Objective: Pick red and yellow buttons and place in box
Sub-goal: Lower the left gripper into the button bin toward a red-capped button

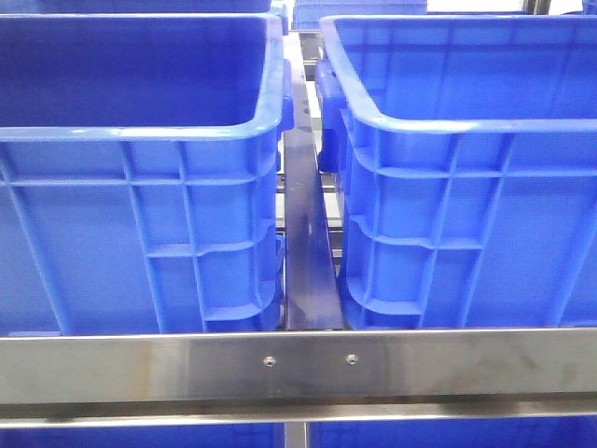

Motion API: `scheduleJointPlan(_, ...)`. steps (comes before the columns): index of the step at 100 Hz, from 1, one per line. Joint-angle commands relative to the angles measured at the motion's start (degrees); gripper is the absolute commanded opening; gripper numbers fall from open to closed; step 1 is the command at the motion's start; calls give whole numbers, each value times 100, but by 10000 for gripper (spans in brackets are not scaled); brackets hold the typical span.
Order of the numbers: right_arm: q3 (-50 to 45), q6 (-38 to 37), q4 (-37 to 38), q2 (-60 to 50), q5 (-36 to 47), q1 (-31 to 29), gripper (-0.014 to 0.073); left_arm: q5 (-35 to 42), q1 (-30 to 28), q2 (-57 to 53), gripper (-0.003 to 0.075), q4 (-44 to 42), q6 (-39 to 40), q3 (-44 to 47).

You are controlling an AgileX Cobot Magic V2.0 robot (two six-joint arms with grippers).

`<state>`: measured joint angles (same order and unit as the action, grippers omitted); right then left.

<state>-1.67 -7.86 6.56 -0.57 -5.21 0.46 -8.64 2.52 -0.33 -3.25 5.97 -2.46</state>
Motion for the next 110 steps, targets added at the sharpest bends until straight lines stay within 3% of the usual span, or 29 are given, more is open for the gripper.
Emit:
scheduleJointPlan(1, 93, 7, 18, -135, 419, -43, -63, 62, -3, -32, -20, 28, 14, -580)
scheduleJointPlan(24, 93, 7, 18, -135, 419, -43, -63, -294, -3, 736, -20, -85, 14, -1500)
scheduleJointPlan(64, 93, 7, 18, -135, 419, -43, -63, -920, -3, 3283, -3, -257, 14, -3212)
scheduleJointPlan(74, 93, 7, 18, -135, 419, -43, -63, -935, -3, 3999, 114, -284, -80, -3614)
scheduleJointPlan(86, 93, 7, 18, -135, 419, -43, -63, -970, -3, 4771, 382, -273, -209, -4151)
scheduleJointPlan(93, 93, 7, 18, -135, 419, -43, -63, -1053, -3, 5197, 494, -273, -209, -4485)
scheduleJointPlan(98, 93, 7, 18, -135, 419, -43, -63, -1203, -3, 5504, 531, -273, -209, -4775)
scheduleJointPlan(110, 93, 7, 18, -135, 419, -43, -63, -1892, -3, 6256, 535, -118, -209, -5442)
